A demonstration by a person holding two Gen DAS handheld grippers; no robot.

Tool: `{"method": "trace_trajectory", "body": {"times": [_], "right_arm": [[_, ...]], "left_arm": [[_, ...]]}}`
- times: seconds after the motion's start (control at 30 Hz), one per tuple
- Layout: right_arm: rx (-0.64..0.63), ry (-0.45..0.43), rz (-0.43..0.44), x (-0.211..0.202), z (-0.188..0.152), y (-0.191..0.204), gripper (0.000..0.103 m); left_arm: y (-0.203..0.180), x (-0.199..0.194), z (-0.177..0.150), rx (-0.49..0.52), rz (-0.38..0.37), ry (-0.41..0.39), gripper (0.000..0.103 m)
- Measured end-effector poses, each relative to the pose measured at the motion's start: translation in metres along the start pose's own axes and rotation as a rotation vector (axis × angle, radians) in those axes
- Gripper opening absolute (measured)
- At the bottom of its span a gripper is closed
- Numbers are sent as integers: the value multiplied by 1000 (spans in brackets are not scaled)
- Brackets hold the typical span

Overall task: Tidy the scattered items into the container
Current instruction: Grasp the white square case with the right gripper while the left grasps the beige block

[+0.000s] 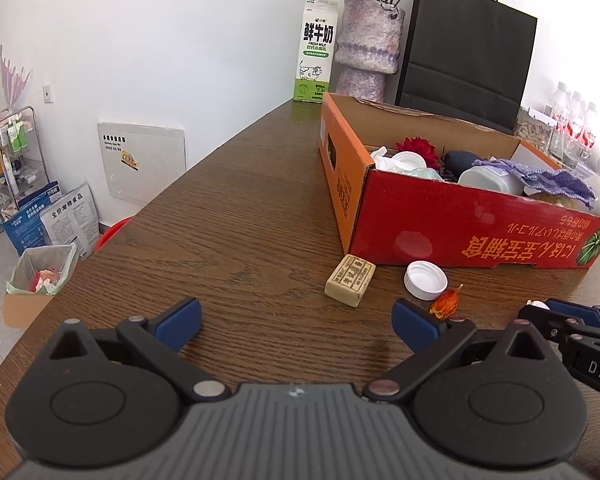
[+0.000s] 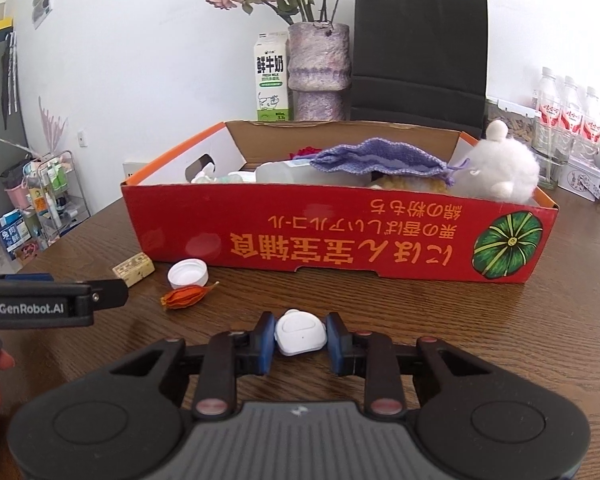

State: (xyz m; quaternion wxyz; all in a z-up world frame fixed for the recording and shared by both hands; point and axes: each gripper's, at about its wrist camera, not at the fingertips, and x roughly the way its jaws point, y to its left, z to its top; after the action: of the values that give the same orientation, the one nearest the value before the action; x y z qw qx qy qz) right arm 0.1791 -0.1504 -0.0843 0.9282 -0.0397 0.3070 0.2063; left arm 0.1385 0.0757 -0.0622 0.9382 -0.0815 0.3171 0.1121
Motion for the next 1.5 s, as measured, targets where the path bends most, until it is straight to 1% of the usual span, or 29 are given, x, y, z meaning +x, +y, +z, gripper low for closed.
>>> {"method": "trace_trajectory", "body": {"times": [0.3,0.4,0.5,0.57,0.6,0.63,0.67,0.73,0.77,0.8,0.83,0.87,0.9,0.93,1.03,1.13,1.27,1.5], "right_arm": [[31,-4,-12,0,-1,-4,26],[32,-4,-9,1,-1,-4,26],[34,-5,-6,0,0,-5,26],[34,-5,-3,1,0,-5,26],[34,-5,-2,1,0,-5,26],[33,-5,-1,0,0,-5,26],[32,-6,0,0,0,-4,26],[30,-9,1,0,0,-4,26],[29,-10,2,0,0,-3,26],[28,-11,2,0,0,-3,26],[28,-11,2,0,0,-3,26],[28,-12,3,0,0,-3,26],[27,-11,3,0,0,-3,26],[27,-12,2,0,0,-3,26],[27,-18,3,-1,0,-3,26],[24,-24,7,-3,0,-2,26],[20,-40,12,-5,0,-2,26],[-1,-89,19,-13,-1,1,26]], "left_arm": [[-9,3,5,60,10,-26,103],[-13,6,10,81,14,-29,99],[-16,12,15,97,20,-20,92],[-17,17,17,98,19,-6,86],[-17,19,18,95,11,3,80],[-17,21,18,92,4,11,78],[-18,21,18,95,6,11,77],[-19,21,17,107,5,6,70],[-20,22,17,113,3,5,69],[-22,22,17,121,0,1,65],[-24,21,17,131,-7,-4,56],[-26,20,16,145,-19,-10,50],[-29,19,15,161,-30,-15,35],[-32,18,14,178,-40,-19,22],[-39,15,11,214,-24,-28,22],[-37,12,10,187,-33,-31,22],[-32,6,10,153,-24,-58,22],[-24,-8,10,104,-42,-88,22]]}}
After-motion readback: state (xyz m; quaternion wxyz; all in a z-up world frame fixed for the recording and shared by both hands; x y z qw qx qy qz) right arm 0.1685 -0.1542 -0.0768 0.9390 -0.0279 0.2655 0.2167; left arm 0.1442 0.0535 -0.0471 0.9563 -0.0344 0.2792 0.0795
